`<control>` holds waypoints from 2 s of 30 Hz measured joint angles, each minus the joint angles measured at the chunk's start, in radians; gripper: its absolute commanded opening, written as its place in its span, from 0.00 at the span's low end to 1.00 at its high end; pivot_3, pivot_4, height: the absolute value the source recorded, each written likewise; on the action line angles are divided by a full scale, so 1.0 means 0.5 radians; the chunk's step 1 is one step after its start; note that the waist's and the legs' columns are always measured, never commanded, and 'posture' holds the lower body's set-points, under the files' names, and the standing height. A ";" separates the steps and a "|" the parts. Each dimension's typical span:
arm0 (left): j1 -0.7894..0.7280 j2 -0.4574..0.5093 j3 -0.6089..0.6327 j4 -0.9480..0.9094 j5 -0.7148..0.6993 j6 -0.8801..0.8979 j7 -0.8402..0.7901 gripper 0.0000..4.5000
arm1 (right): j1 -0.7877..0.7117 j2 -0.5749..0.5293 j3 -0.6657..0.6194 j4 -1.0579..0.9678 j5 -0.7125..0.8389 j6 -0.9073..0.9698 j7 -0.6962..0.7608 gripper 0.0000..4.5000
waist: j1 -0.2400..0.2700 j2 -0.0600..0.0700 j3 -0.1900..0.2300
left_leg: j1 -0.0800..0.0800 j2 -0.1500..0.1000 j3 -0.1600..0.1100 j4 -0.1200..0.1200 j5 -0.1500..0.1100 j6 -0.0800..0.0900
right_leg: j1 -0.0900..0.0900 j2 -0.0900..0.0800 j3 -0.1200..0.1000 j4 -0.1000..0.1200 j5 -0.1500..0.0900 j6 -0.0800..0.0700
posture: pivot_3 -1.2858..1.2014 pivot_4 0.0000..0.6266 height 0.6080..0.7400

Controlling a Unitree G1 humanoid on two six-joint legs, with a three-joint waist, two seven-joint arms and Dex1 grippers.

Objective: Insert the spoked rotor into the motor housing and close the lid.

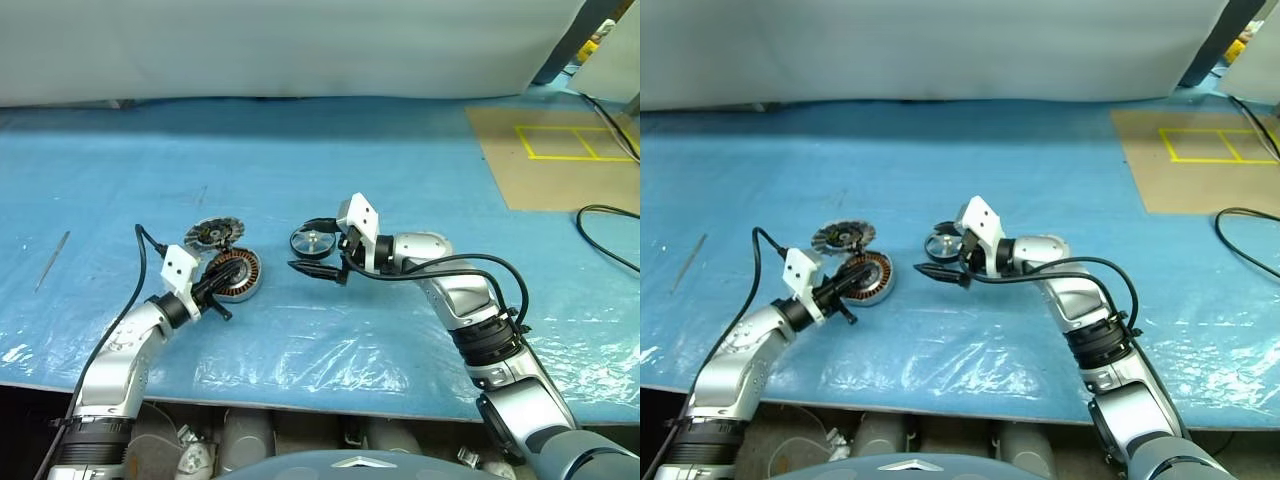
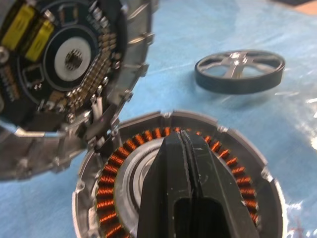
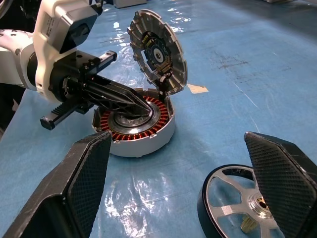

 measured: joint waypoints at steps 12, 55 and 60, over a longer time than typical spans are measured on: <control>0.021 0.118 -0.014 -0.011 0.064 0.011 -0.015 0.01 | 0.000 0.005 0.000 0.000 -0.002 0.000 0.000 1.00 | -0.009 0.002 -0.001 | 0.004 0.001 0.000 0.000 0.000 0.000 | 0.002 0.000 0.000 0.001 -0.002 -0.004 | 0.52 0.24 1.00; 0.335 0.112 0.279 -0.384 -0.363 -0.016 -0.152 0.01 | -0.611 -0.047 0.078 0.848 -0.262 -0.113 0.153 1.00 | -0.005 0.002 -0.002 | 0.000 0.001 0.003 0.005 0.000 0.000 | 0.000 0.000 0.000 0.004 -0.004 -0.008 | 0.52 0.24 1.00; 0.371 0.068 0.198 -0.458 -0.300 -0.009 -0.085 0.01 | -0.940 0.023 0.187 1.293 -0.398 -0.009 0.281 1.00 | -0.003 0.002 -0.001 | -0.004 0.002 0.004 0.005 0.000 0.000 | -0.003 0.000 -0.001 0.004 -0.005 -0.009 | 0.52 0.24 1.00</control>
